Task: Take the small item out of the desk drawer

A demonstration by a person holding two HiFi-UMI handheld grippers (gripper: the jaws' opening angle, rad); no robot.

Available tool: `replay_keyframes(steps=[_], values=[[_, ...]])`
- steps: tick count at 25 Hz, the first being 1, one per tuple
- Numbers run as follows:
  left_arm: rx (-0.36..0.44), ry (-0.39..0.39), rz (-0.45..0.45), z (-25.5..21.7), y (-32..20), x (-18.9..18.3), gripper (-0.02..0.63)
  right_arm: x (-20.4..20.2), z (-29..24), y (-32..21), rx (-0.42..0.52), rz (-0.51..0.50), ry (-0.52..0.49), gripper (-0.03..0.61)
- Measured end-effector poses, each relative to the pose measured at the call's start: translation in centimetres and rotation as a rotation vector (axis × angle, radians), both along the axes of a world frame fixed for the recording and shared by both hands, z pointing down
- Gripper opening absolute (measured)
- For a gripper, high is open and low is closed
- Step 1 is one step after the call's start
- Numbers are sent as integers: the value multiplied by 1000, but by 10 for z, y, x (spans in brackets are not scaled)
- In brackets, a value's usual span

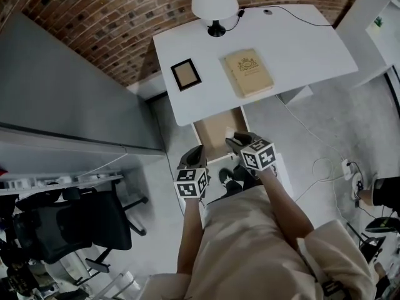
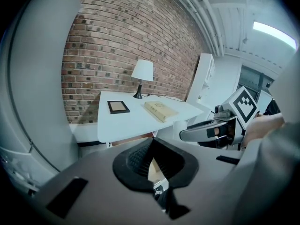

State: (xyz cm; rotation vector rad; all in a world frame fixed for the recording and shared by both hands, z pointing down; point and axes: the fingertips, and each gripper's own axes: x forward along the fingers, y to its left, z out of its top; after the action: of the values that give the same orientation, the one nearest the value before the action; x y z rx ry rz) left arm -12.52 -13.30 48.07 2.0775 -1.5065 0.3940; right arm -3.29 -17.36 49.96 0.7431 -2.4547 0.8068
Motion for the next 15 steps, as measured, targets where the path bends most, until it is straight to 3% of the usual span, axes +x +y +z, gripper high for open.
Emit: replay_keyframes(steps=[15], values=[[-5,2,34,4,1,16,17,8,2,6,-9,9,4,146]])
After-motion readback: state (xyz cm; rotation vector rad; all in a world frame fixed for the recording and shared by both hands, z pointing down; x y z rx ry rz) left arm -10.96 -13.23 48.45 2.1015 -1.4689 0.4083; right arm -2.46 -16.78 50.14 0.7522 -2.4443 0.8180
